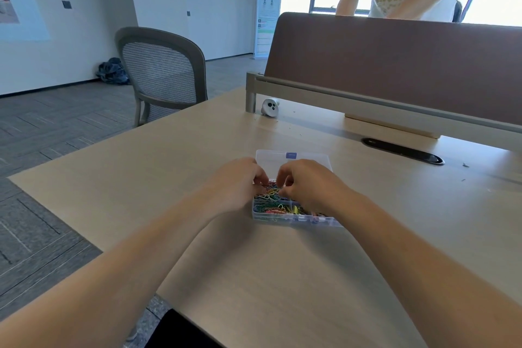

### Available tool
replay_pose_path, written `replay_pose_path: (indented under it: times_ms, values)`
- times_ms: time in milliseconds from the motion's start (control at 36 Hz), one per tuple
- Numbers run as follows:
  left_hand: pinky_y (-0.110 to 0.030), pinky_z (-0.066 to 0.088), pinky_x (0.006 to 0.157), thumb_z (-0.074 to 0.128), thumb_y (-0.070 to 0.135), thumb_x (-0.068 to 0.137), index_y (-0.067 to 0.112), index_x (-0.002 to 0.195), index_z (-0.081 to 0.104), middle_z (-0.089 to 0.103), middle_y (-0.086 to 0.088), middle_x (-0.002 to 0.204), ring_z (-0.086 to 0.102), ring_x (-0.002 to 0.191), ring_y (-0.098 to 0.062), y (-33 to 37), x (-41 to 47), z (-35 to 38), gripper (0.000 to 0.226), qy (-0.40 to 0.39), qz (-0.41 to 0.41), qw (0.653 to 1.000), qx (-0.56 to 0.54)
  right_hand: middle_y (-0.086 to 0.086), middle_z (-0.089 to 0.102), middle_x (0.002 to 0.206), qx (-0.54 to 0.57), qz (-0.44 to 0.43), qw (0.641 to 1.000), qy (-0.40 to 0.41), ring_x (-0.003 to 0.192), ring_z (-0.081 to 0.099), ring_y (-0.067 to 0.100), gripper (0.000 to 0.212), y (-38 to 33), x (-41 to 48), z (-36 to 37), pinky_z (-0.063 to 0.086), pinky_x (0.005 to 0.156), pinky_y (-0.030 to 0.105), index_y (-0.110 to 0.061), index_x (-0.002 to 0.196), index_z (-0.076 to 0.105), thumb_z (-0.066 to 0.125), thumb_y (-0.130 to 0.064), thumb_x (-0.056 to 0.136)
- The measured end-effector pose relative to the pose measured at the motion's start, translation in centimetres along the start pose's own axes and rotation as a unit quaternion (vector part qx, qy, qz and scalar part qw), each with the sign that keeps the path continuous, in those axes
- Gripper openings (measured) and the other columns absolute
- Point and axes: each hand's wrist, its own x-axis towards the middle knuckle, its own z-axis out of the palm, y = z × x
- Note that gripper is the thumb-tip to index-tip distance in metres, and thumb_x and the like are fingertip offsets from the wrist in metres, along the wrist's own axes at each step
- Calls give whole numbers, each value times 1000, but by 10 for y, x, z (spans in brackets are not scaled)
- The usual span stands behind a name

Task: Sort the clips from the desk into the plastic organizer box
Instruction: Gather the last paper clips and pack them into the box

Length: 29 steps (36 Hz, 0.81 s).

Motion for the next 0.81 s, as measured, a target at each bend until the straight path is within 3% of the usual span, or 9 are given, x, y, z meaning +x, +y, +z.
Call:
replay_pose_path:
  times_ms: [361, 694, 806]
  values:
    - [-23, 35, 68, 65, 26, 88, 21, 101, 73, 52, 10, 91, 48, 80, -9, 0, -3, 2, 16, 4, 13, 1000, -4, 2, 67, 110, 0, -13, 1000, 2, 84, 55, 16, 19, 3, -1, 2, 40, 75, 24, -25, 108, 71, 68, -23, 89]
    - [-25, 39, 69, 64, 26, 87, 24, 100, 75, 60, 6, 96, 52, 84, -11, 1, -2, 5, 17, 4, 23, 1000, 4, 1, 69, 104, 1, -9, 1000, 7, 79, 55, 14, 15, 2, -1, 4, 38, 69, 21, -25, 102, 74, 67, -21, 89]
    - [-23, 35, 67, 65, 28, 88, 22, 100, 74, 60, 5, 94, 53, 83, -11, 1, -3, 5, 16, 25, 19, 1000, -1, 1, 69, 105, 4, -14, 1000, 11, 80, 54, 14, 16, 2, -2, 2, 33, 59, 17, -24, 103, 73, 66, -21, 89]
